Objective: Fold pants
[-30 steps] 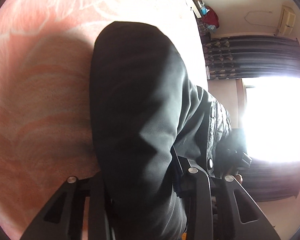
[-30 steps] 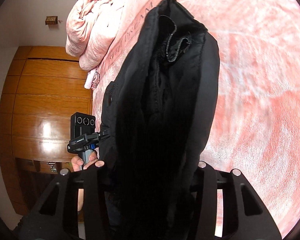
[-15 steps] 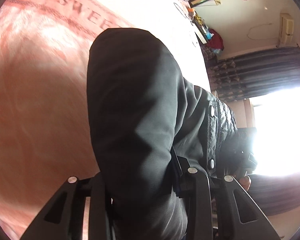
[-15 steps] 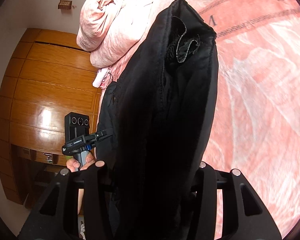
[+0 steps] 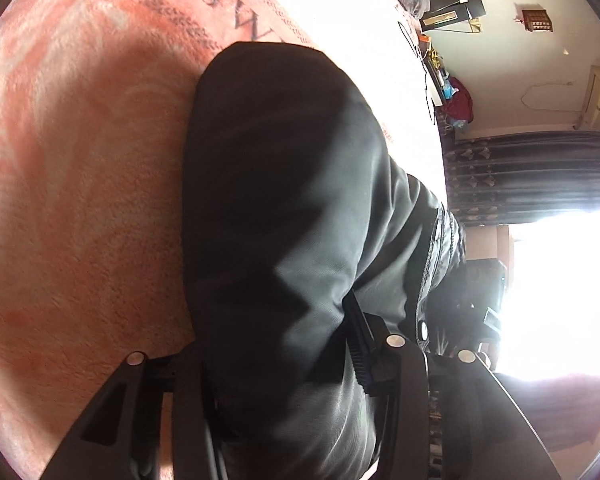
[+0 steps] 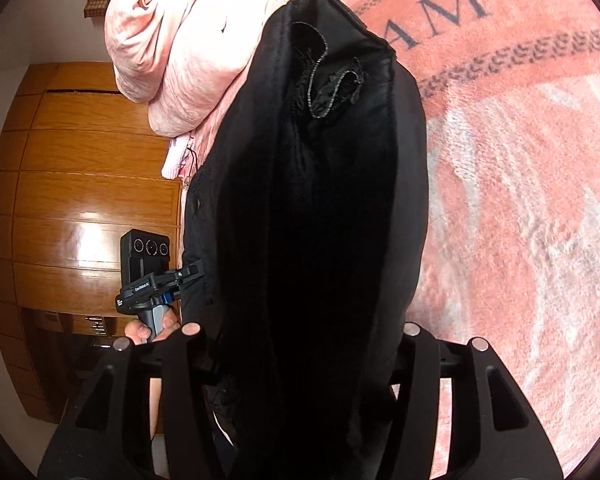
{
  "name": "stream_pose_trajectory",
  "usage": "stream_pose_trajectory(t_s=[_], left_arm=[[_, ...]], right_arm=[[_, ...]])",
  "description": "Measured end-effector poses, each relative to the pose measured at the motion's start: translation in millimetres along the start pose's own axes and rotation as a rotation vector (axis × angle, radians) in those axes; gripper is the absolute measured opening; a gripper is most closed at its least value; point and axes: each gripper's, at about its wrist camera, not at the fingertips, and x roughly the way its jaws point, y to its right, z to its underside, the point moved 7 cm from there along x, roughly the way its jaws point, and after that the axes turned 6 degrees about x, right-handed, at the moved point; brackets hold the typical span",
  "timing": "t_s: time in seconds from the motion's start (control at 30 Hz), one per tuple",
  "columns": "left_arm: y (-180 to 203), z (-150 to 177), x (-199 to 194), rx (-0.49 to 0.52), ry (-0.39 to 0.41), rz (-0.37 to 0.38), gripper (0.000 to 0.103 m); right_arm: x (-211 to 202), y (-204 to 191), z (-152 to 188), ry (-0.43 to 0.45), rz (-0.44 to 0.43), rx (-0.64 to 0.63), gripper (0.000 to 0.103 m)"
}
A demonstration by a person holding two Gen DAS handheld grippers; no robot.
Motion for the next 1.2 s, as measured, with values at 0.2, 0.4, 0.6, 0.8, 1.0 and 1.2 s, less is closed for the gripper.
stream_pose_trajectory(t_s=[0.2, 0.4, 0.6, 0.8, 1.0, 1.2], left_arm=[[-10, 13, -45, 0.005, 0.131, -0.173, 0.076], [25, 53, -97, 0.179, 0.331, -0.417, 0.081], [17, 64, -67, 0.207, 0.285, -0.525, 0.081], [15, 62, -51, 0.16, 0.276, -0.473, 0.083], [14, 69, -53, 0.144, 0.288, -0.437, 0.085], [8, 67, -48, 0.11, 0.281, -0.427, 0.094]], right_arm=[[-46, 3, -4, 0.109, 0.083, -0.001, 0.067], [-104, -47, -24, 0.324, 0.084, -0.104, 0.066], [-47, -53, -67, 0.263, 0.103, -0.045, 0.066], [-42, -42, -65, 0.282, 0.08, 0.004, 0.06], [-81, -67, 11, 0.332, -0.069, -0.068, 0.066], [-59, -20, 31, 0.305, -0.081, 0.066, 0.059]])
